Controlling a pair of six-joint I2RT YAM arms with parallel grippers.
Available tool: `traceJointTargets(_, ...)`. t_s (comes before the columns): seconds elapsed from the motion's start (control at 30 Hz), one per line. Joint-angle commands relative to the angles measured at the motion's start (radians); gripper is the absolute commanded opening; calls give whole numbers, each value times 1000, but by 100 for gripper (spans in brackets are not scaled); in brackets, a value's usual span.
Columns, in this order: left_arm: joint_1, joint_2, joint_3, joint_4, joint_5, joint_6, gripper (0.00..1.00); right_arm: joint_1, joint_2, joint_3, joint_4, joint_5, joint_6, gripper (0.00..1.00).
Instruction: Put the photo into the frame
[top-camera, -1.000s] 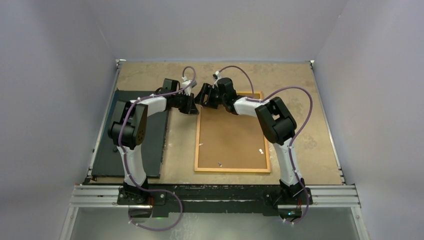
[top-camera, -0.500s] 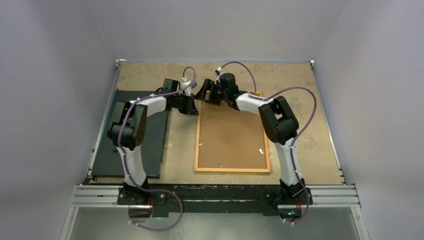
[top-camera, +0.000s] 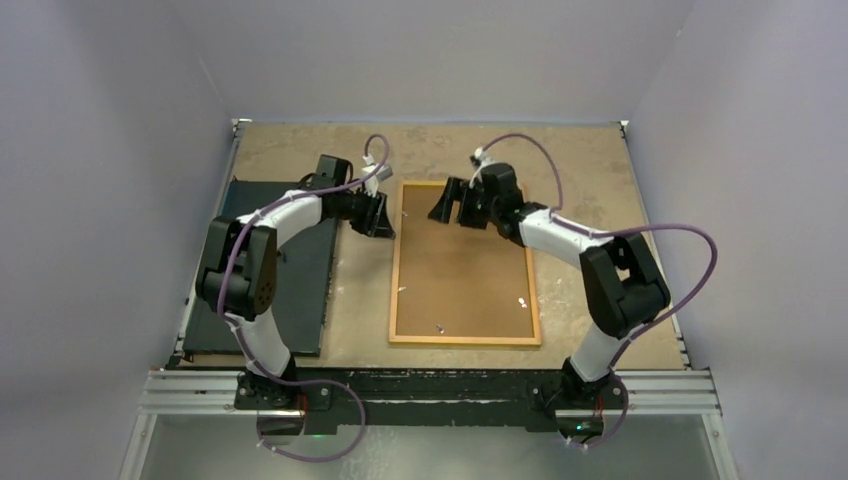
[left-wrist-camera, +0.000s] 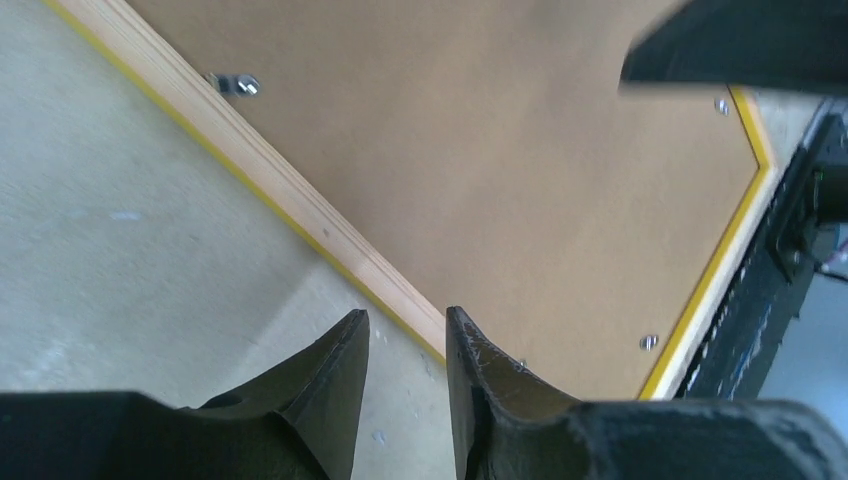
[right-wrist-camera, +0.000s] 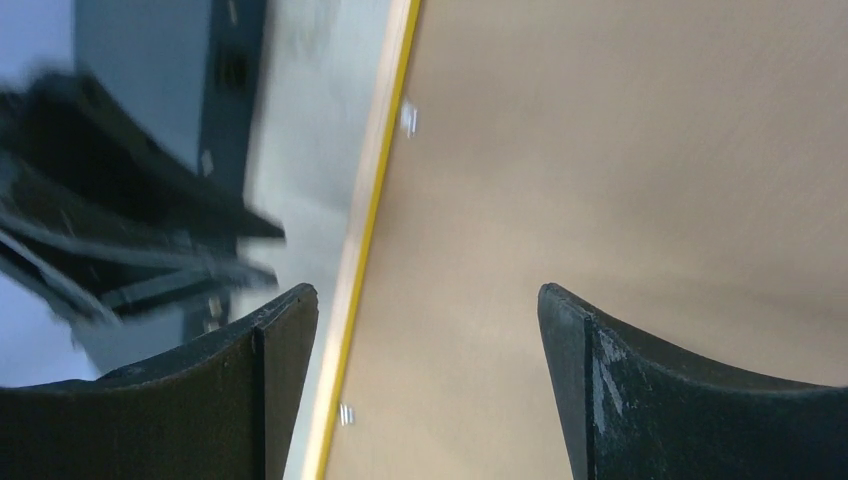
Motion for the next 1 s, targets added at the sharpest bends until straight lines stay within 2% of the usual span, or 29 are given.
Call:
traceJointTargets(0.0,3,-57,-78,-64,63,105,33,105,-88,-160,-59,-59,-65,82)
traceJointTargets(0.17,0,-55,-134,-53,74,138,33,153,-198,-271,-108,-82,-48,81)
traceJointTargets(0.3,2,-45,-112,-48,71,139,33,75,-257,-261,-120,-43,-31,83)
traceJointTargets(0.53,-15,-53,-133,-58,111,150,31,45,-171,-159,-94,-177,-123,79)
traceJointTargets(0.77,-40,-10,-143,-28,105,152,30,57,-208,-212,-176,-320,-233,77)
traceJointTargets(0.97,-56,31,-137,6,41,135,25,159,-239,-271,-261,-346,-256,76)
